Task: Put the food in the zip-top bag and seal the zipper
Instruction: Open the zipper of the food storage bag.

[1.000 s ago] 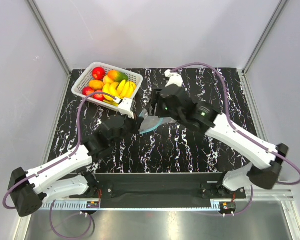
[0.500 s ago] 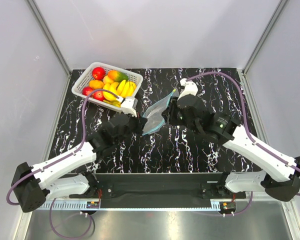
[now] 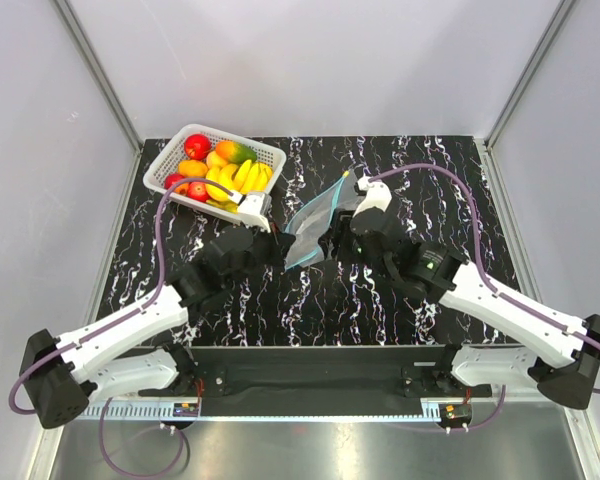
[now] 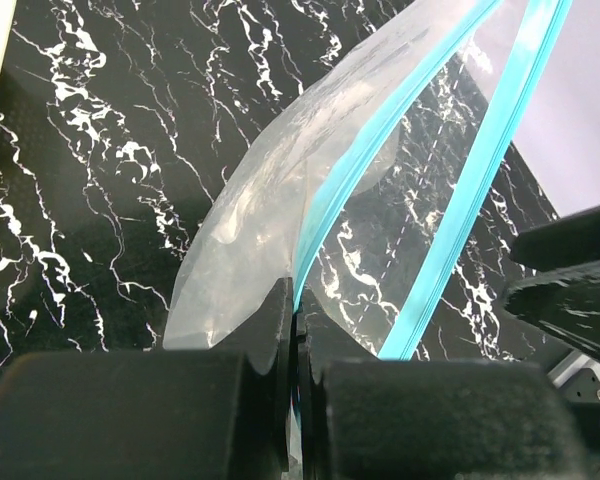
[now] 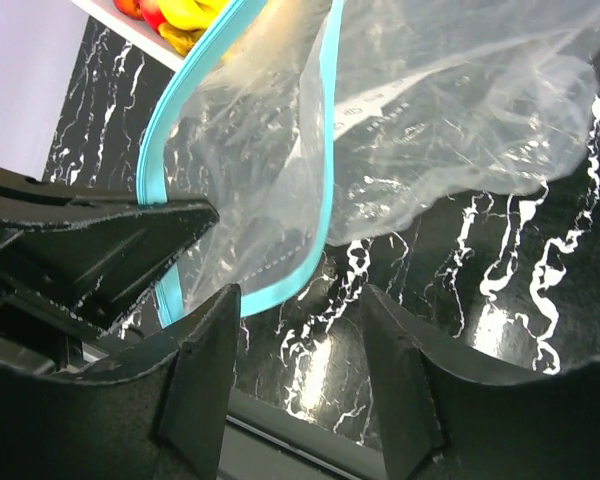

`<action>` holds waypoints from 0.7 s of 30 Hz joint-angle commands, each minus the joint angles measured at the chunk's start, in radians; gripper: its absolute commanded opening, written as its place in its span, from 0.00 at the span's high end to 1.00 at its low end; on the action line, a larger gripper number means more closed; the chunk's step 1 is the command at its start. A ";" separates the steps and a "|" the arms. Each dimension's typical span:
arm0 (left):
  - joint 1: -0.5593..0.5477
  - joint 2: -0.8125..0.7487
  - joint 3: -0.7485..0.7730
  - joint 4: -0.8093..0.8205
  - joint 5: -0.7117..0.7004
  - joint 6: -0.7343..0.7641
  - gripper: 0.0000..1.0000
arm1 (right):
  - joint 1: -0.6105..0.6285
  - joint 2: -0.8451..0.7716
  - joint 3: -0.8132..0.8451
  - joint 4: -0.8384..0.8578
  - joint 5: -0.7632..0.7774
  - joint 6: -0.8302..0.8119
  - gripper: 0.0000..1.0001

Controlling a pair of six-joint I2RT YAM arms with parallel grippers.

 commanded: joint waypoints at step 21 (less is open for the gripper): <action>0.017 -0.014 -0.010 0.020 0.028 -0.174 1.00 | -0.040 0.204 0.214 -0.111 0.165 0.003 0.90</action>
